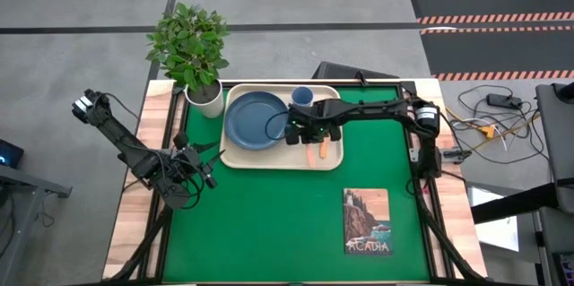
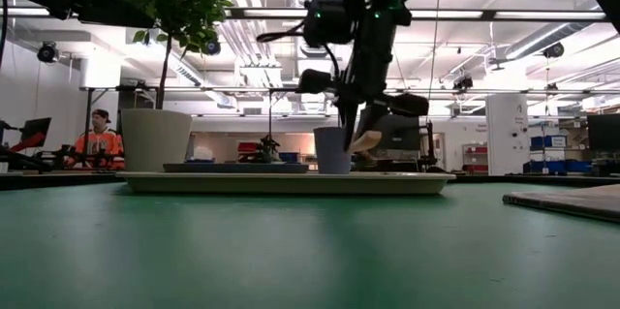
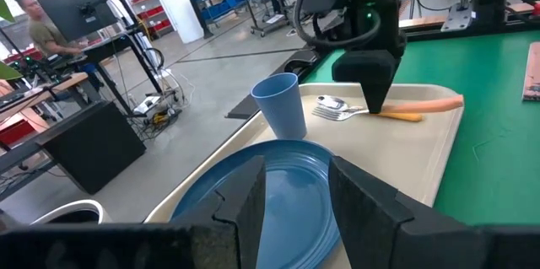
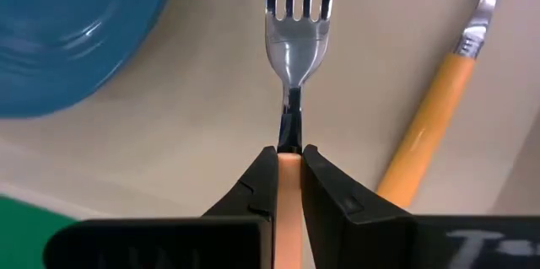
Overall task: Pick and place plate/cup/fork/spoon on tray
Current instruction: Put the yellow fork on the white serving tray to the left of the yellow spoon, then return to Home Position
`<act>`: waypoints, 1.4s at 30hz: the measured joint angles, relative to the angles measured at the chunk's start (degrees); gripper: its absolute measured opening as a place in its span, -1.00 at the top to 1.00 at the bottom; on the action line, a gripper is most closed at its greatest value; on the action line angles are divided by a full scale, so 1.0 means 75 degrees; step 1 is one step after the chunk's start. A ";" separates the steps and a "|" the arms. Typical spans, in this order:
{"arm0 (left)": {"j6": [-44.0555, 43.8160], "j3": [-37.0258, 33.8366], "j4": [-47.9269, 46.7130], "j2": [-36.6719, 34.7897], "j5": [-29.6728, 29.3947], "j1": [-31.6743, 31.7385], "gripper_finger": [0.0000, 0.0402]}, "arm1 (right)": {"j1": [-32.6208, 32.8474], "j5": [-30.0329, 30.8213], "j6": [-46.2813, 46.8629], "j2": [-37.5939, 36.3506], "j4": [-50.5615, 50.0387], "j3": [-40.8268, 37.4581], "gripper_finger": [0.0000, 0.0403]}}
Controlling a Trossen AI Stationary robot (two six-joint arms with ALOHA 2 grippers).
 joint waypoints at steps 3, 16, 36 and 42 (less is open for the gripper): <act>0.0000 0.0000 -0.0001 0.0000 0.0003 0.0000 0.43 | -0.0078 0.0151 0.0052 0.0000 0.0347 -0.0268 0.89; 0.0003 0.0000 -0.0004 0.0000 0.0006 -0.0001 0.43 | -0.0524 0.0357 0.0073 -0.0032 0.1603 -0.1106 0.89; 0.0163 -0.0001 -0.0004 0.0000 0.0006 -0.0001 0.43 | -0.0523 0.0498 -0.0506 -0.0032 0.1615 -0.1175 0.44; 0.0166 0.0001 -0.0001 0.0000 0.0006 -0.0003 0.43 | -0.0490 0.0276 -0.1287 -0.0275 0.1366 -0.1175 0.41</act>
